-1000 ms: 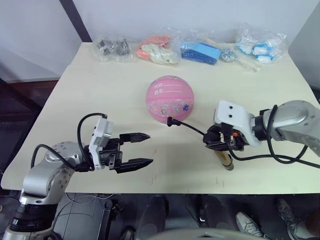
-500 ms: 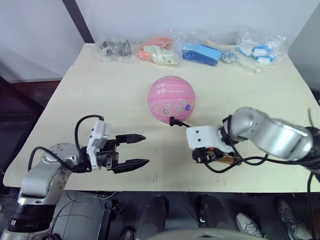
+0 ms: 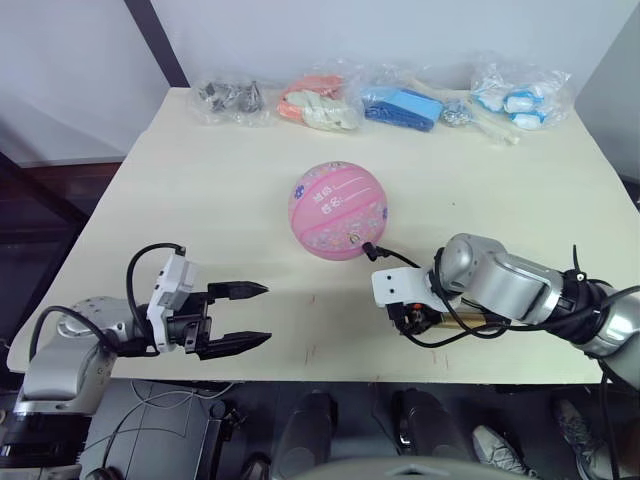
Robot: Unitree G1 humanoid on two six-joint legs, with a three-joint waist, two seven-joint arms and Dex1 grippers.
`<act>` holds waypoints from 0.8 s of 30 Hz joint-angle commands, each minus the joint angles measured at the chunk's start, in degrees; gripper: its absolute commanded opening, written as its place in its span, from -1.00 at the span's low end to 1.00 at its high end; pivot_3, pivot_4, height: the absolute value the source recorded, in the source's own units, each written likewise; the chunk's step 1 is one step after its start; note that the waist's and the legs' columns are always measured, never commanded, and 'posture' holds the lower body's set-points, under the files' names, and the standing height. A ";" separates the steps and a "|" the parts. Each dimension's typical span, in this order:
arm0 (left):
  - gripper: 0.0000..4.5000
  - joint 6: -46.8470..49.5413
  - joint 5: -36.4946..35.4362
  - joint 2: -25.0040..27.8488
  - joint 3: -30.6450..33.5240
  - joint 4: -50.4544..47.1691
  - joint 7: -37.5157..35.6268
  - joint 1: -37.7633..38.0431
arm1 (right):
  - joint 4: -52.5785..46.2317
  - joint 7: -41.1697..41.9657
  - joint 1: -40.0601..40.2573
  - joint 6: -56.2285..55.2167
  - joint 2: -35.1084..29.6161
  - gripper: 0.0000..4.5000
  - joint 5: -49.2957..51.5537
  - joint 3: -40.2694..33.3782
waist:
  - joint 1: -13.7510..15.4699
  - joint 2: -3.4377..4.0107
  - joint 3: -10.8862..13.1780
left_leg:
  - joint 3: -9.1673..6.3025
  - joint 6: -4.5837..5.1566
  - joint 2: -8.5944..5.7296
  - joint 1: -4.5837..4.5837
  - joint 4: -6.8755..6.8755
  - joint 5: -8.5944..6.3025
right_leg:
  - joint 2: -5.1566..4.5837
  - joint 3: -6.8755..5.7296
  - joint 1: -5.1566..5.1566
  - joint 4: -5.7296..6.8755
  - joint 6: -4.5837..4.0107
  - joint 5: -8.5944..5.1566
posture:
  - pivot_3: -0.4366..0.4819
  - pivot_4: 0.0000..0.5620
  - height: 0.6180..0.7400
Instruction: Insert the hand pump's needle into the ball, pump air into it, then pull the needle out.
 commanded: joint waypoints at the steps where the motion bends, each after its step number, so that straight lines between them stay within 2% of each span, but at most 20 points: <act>1: 1.00 -1.78 0.47 -0.13 0.83 0.49 -0.77 -0.49 | -1.21 -0.48 1.35 -0.09 0.82 0.95 0.03 -5.07 | -0.13 0.00 0.00 | 0.00 0.00 0.00 0.00 0.00 0.00 | 0.00 0.00 0.00 0.01 0.00 0.00 | -0.05 -0.47 1.00; 5: 1.00 -2.97 1.02 -0.44 0.93 1.48 -1.06 -0.37 | -9.76 -1.38 7.26 4.35 1.47 0.95 9.20 -20.18 | -0.22 0.00 0.00 | -0.03 0.00 0.01 0.00 0.00 0.00 | 0.01 0.00 -0.02 0.06 -0.01 0.00 | -0.05 -0.47 1.00; 10: 1.00 -3.81 1.17 -0.62 1.34 2.44 -0.97 0.05 | -21.08 -2.39 16.54 6.27 -3.59 0.95 16.39 -35.25 | 0.00 0.00 0.00 | -0.03 0.01 0.02 -0.01 0.00 0.00 | 0.00 0.00 0.00 0.05 0.00 0.00 | -0.05 -0.47 1.00; 12: 1.00 -4.17 1.25 -0.67 1.36 2.99 -1.07 0.06 | -23.81 -3.59 20.70 4.66 -4.26 0.95 18.24 -40.36 | 0.05 -0.01 0.00 | -0.02 0.01 0.01 0.00 0.00 0.00 | -0.01 -0.01 0.02 0.04 0.00 0.01 | -0.05 -0.47 1.00; 15: 1.00 -3.90 0.85 -1.39 1.91 3.59 0.16 -0.01 | -28.40 -5.89 29.33 0.33 -3.10 0.95 21.80 -52.30 | 0.12 -0.06 -0.02 | -0.07 0.02 0.01 0.03 0.01 0.00 | 0.01 -0.06 0.07 0.08 0.00 0.01 | -0.05 -0.47 1.00; 20: 1.00 -3.89 0.94 -2.55 2.55 5.17 1.63 -0.65 | -32.11 -12.09 33.73 -1.73 -3.32 0.95 19.46 -53.71 | -0.32 -0.04 -0.01 | 0.09 0.03 0.03 0.18 0.02 0.01 | 0.04 0.08 0.12 0.11 0.01 0.01 | -0.05 -0.47 1.00; 24: 1.00 -4.22 1.26 -3.24 2.93 8.05 2.76 -2.43 | -33.11 -19.58 32.82 -4.58 1.03 0.95 14.46 -46.19 | -0.33 -0.05 -0.02 | 0.09 -0.02 0.17 0.32 0.04 0.06 | 0.23 0.10 0.19 0.15 -0.08 0.07 | -0.05 -0.47 1.00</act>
